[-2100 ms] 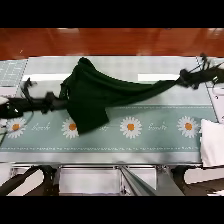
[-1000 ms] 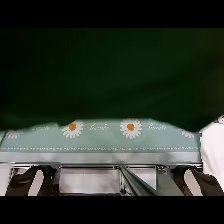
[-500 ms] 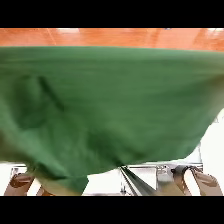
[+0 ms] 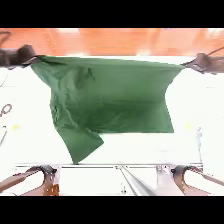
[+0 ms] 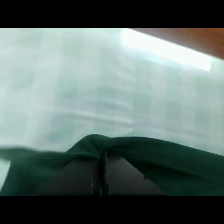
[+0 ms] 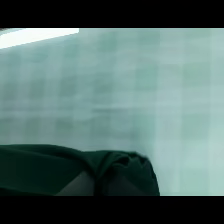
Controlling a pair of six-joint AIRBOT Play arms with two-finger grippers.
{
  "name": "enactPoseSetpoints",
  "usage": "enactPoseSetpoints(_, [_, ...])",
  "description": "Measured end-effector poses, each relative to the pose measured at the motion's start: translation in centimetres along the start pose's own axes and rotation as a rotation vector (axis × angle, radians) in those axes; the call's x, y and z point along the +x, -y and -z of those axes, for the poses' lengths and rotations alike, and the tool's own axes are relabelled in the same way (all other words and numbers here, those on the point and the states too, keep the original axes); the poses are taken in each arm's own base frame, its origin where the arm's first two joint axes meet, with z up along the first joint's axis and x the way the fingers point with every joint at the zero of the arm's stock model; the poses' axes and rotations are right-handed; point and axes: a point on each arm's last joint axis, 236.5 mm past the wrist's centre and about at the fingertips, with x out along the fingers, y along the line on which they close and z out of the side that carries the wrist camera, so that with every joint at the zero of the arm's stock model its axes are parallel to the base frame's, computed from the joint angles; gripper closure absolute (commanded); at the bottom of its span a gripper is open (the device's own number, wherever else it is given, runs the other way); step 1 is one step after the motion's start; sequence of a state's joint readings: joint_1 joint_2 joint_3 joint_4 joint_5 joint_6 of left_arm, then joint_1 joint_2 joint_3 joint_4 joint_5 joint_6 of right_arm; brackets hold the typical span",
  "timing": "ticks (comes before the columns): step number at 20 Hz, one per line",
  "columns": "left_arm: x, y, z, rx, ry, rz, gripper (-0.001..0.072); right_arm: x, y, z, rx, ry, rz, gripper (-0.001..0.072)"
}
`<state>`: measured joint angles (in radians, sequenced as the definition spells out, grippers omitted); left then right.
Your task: Fold the shirts.
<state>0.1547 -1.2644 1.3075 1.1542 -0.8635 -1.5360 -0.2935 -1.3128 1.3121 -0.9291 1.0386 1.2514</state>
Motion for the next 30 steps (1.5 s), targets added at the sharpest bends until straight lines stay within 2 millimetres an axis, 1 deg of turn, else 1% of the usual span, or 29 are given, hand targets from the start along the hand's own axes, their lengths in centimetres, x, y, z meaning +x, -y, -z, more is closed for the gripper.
enactPoseSetpoints(2, [5.3,-1.6,0.8,-0.067,-0.040,0.005,0.0688,5.4,2.0,-0.1,0.043,-0.033,-0.005,0.0685])
enactPoseSetpoints(4, [9.3,-2.8,2.2,-0.131,-0.084,0.012,0.0688,9.5,3.2,0.2,0.068,-0.064,-0.006,0.0685])
enactPoseSetpoints(5, [10.7,-3.2,3.0,-0.159,-0.107,0.015,0.0688,11.4,3.6,0.5,0.078,-0.079,-0.009,0.0685])
enactPoseSetpoints(7, [12.8,-3.8,4.5,-0.198,-0.150,0.021,0.0688,13.9,4.0,0.9,0.099,-0.106,-0.016,0.0685])
enactPoseSetpoints(9, [13.8,-3.8,5.7,-0.215,-0.189,0.031,0.0688,15.2,4.2,1.0,0.119,-0.116,-0.022,0.0685])
enactPoseSetpoints(10, [14.0,-3.8,6.2,-0.218,-0.207,0.036,0.0688,15.6,4.1,1.1,0.122,-0.129,-0.028,0.0685])
enactPoseSetpoints(12, [14.0,-3.5,7.4,-0.210,-0.262,0.052,0.0688,15.5,3.8,1.3,0.123,-0.155,-0.044,0.0684])
enactPoseSetpoints(16, [12.9,-3.4,10.1,-0.218,-0.390,0.076,0.0688,13.8,3.9,2.0,0.113,-0.223,-0.061,0.0684])
enactPoseSetpoints(17, [12.6,-3.5,10.7,-0.217,-0.422,0.078,0.0688,13.4,4.0,2.7,0.110,-0.258,-0.064,0.0684])
enactPoseSetpoints(20, [11.3,-4.3,13.3,-0.177,-0.544,0.061,0.0688,12.5,4.5,6.2,0.085,-0.399,-0.048,0.0684])
enactPoseSetpoints(22, [10.6,-5.0,14.9,-0.151,-0.612,0.040,0.0688,12.2,5.1,8.3,0.081,-0.472,-0.033,0.0684])
enactPoseSetpoints(24, [10.1,-5.4,15.9,-0.139,-0.657,0.027,0.0687,12.2,5.5,9.8,0.088,-0.516,-0.022,0.0684])
enactPoseSetpoints(26, [9.8,-5.6,17.1,-0.135,-0.709,0.022,0.0685,12.3,5.7,10.5,0.093,-0.536,-0.016,0.0681])
enactPoseSetpoints(27, [9.8,-5.7,17.6,-0.133,-0.728,0.022,0.0617,12.4,5.7,10.7,0.093,-0.542,-0.015,0.0597])
enactPoseSetpoints(28, [9.9,-5.8,18.0,-0.131,-0.744,0.020,0.0394,12.4,5.7,10.9,0.093,-0.545,-0.014,0.0346])
enactPoseSetpoints(29, [9.8,-5.7,18.5,-0.130,-0.764,0.020,0.0207,12.5,5.5,11.0,0.097,-0.547,-0.014,0.0298])
enactPoseSetpoints(30, [9.8,-5.8,18.8,-0.131,-0.775,0.020,0.0202,12.5,5.5,11.1,0.105,-0.550,-0.011,0.0298])
